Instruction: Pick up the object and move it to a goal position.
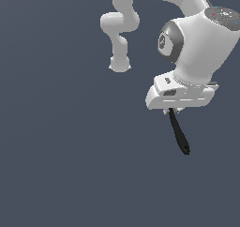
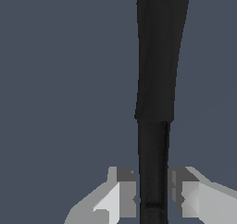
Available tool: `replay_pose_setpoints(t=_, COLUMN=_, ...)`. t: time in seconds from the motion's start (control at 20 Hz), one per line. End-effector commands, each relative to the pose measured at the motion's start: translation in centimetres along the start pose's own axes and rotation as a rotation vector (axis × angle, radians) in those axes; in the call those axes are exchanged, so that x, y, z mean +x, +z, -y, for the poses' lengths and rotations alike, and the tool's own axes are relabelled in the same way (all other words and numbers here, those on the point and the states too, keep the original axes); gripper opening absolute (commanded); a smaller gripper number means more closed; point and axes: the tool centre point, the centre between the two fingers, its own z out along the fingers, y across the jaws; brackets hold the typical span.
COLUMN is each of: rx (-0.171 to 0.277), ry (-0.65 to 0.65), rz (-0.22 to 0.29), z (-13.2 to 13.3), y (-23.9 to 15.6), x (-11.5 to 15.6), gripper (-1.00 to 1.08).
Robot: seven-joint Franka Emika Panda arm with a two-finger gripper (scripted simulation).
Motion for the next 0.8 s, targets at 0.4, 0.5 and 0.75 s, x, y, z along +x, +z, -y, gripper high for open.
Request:
replay_pose_setpoints(t=0.4, rx=0.001, ry=0.001, rz=0.000, z=3.6, y=-4.3, x=0.3, gripper=-1.00)
replay_pose_setpoints(t=0.5, rx=0.001, ry=0.001, rz=0.000, z=3.8, y=-4.4, x=0.3, gripper=-1.00)
replay_pose_setpoints(t=0.75, rx=0.001, ry=0.001, rz=0.000, z=3.6, y=-4.2, x=0.4, gripper=-1.00)
